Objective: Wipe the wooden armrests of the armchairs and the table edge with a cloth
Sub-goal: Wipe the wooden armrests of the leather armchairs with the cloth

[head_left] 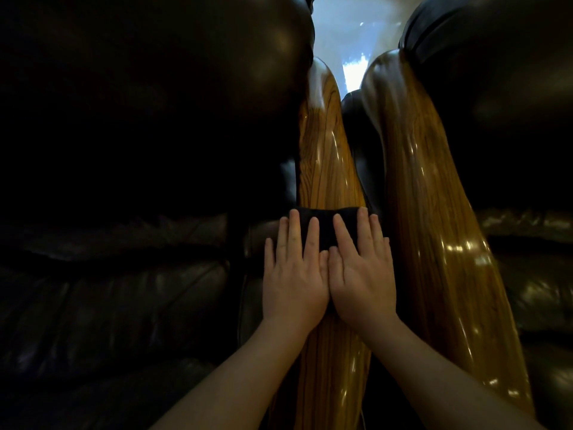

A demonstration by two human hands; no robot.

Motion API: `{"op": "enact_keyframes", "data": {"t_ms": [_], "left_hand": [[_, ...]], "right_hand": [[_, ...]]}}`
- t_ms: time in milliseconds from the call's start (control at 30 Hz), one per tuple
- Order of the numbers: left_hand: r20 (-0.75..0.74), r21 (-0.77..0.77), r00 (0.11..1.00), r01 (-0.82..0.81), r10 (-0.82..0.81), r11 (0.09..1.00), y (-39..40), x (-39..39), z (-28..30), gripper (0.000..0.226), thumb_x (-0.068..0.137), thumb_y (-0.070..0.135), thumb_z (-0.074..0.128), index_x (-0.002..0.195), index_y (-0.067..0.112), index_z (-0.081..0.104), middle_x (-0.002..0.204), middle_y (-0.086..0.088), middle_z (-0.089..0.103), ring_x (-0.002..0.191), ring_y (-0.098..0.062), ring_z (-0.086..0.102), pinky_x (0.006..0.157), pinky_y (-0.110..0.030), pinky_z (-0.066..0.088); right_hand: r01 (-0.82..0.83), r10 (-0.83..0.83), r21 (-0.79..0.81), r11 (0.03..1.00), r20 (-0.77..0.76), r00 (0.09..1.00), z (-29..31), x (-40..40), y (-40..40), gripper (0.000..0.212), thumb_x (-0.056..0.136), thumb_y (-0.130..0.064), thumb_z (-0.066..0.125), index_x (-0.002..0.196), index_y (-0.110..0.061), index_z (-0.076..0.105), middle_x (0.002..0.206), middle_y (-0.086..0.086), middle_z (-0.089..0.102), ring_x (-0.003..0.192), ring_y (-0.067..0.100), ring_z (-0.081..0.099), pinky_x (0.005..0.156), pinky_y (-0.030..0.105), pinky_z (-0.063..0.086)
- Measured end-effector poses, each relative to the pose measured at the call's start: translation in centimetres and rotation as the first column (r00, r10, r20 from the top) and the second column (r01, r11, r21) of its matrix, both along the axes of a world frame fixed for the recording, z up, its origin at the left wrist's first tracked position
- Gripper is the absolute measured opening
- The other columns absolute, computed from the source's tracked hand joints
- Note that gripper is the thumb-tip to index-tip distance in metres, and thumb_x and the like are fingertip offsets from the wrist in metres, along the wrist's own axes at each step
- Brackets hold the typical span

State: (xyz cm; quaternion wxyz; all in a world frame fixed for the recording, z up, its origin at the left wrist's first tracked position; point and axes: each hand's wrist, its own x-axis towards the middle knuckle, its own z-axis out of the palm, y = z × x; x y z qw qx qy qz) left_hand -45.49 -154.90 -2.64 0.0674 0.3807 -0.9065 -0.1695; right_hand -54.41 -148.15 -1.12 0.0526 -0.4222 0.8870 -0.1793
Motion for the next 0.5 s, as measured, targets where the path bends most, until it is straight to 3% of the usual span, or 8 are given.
{"op": "enact_keyframes", "data": {"t_ms": [367, 500], "left_hand": [[0.039, -0.047, 0.999, 0.023, -0.021, 0.999, 4.2, 3.5, -0.6, 0.056, 0.101, 0.039, 0.017, 0.150, 0.012, 0.012, 0.157, -0.016, 0.003, 0.145, -0.028, -0.001, 0.112, -0.053, 0.021], [0.073, -0.051, 0.997, 0.033, -0.029, 0.998, 4.6, 3.9, -0.5, 0.057, 0.101, 0.040, 0.015, 0.150, 0.013, 0.008, 0.157, -0.016, -0.001, 0.145, -0.028, -0.004, 0.113, -0.053, 0.018]], "right_hand": [[0.021, -0.019, -0.041, 0.999, 0.030, 0.999, -0.9, 3.6, 4.2, 0.053, 0.097, -0.037, 0.026, 0.147, -0.019, 0.029, 0.158, 0.012, 0.011, 0.147, 0.025, 0.003, 0.116, 0.052, 0.015], [0.005, -0.005, -0.020, 1.000, 0.022, 1.000, -1.0, 3.9, 4.6, 0.052, 0.098, -0.038, 0.026, 0.147, -0.021, 0.027, 0.158, 0.012, 0.011, 0.147, 0.026, 0.003, 0.116, 0.052, 0.015]]}}
